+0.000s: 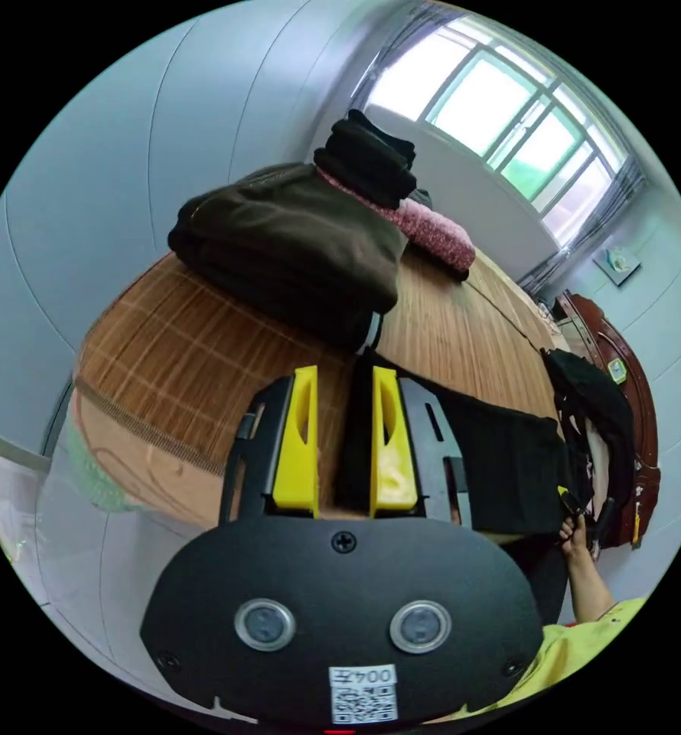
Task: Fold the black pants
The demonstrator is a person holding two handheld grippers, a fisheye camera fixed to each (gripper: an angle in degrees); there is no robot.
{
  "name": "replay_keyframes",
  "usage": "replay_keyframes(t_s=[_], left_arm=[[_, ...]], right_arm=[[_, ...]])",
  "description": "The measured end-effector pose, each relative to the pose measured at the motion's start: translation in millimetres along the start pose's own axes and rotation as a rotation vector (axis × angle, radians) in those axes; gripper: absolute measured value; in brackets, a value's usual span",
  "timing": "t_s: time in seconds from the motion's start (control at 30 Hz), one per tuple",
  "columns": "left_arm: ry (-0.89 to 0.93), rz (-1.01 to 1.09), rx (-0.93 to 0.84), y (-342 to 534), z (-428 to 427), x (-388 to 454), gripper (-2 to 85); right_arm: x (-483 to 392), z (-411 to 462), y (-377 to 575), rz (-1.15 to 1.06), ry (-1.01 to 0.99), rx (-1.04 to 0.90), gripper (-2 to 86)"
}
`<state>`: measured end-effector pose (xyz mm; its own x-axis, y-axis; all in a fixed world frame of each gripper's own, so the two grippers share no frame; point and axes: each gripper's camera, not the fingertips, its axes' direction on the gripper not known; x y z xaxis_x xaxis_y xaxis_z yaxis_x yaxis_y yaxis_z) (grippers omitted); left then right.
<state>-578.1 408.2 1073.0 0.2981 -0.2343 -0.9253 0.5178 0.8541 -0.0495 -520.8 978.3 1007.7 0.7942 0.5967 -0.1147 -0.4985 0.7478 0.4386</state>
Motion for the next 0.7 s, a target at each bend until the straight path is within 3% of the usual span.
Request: replay_keyframes(t_s=[0.1,0.3,0.43,0.57,0.63,0.7], left_arm=[[0.035,-0.072,-0.107,36.6,10.8,-10.5,9.3],[0.121,-0.247,-0.039,69.0,18.4,-22.1,9.5],[0.133,-0.245,-0.067,67.3,16.3,-12.1,4.9],[0.126,-0.177,0.053,70.9,-20.2,14.4,2.9],[0.021,-0.175,-0.031,75.4,-10.6,13.8,2.5],[0.044,-0.276,-0.081,85.1,-1.0,-2.1,2.2]], right_arm=[[-1.9,1.6,-1.1,0.003,-0.004,0.002,-0.7],[-9.7,6.0,-5.0,-0.002,0.004,0.002,-0.7],[-14.7,9.2,-8.3,0.002,0.002,0.007,-0.7],[-23.8,12.7,-11.5,-0.005,0.017,0.013,-0.6],[-28.9,14.9,-13.2,-0.01,0.028,0.018,-0.4],[-37.2,17.5,-14.7,-0.024,0.057,0.024,-0.1]])
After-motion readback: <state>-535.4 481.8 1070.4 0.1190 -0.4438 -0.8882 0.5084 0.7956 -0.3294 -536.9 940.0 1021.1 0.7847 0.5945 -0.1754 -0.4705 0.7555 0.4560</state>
